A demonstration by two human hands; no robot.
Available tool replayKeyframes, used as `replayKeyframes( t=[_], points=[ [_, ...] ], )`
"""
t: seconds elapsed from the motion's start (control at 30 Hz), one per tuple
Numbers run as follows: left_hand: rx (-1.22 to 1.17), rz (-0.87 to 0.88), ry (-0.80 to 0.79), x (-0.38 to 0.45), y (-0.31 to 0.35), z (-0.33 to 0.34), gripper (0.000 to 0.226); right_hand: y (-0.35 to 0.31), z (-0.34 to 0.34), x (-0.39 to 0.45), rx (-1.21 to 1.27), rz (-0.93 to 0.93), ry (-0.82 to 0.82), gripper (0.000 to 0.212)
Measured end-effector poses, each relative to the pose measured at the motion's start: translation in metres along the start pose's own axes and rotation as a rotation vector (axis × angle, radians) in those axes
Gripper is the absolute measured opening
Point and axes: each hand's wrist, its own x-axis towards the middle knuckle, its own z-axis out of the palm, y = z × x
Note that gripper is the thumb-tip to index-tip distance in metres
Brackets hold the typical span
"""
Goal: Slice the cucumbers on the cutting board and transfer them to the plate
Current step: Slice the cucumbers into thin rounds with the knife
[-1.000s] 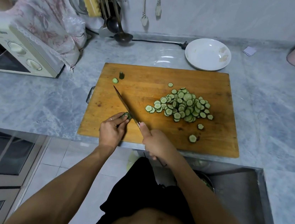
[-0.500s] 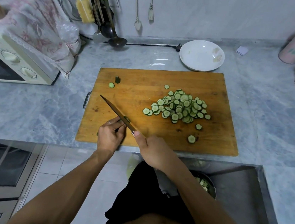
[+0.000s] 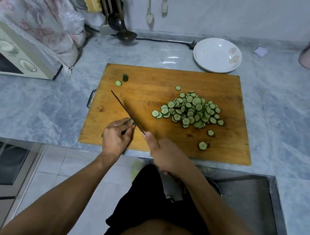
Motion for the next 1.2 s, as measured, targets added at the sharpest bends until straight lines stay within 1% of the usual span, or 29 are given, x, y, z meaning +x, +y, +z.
replayKeyframes(
  t=[0.1,0.23,0.37,0.47,0.57,0.67,0.77,0.93,1.1,1.2],
  points=[
    [0.0,-0.018,0.007,0.0,-0.001,0.001,0.033,-0.002,0.003,0.006,0.011,0.02,-0.015,0.072],
    [0.015,-0.02,0.012,-0.001,0.0,0.002,0.027,-0.006,0.008,0.017,0.005,0.036,0.011,0.073],
    [0.009,-0.028,-0.004,0.0,-0.003,0.001,0.035,-0.004,0.017,0.019,-0.006,0.005,0.042,0.071],
    [0.032,-0.034,-0.012,-0.002,-0.001,-0.001,0.028,-0.003,0.017,0.018,0.01,0.014,0.05,0.071],
    [0.049,0.0,-0.011,-0.003,0.0,-0.003,0.022,0.0,0.012,0.017,0.058,0.055,0.052,0.073],
    [0.037,0.021,0.022,-0.003,0.0,-0.002,0.02,0.005,0.008,0.017,0.096,0.089,0.036,0.077],
    [0.019,0.018,0.057,-0.003,0.001,0.0,0.017,0.007,0.004,0.012,0.098,0.074,0.015,0.073],
    [0.019,0.059,0.033,-0.002,-0.001,-0.002,0.017,0.005,0.003,-0.001,0.02,-0.014,0.005,0.071],
    [0.019,0.045,0.015,-0.004,-0.005,0.0,0.024,0.004,-0.002,-0.01,-0.016,-0.033,0.012,0.072],
    [0.025,0.046,0.021,-0.006,-0.004,0.001,0.021,0.004,-0.002,-0.011,-0.03,-0.039,0.002,0.072]
  ],
)
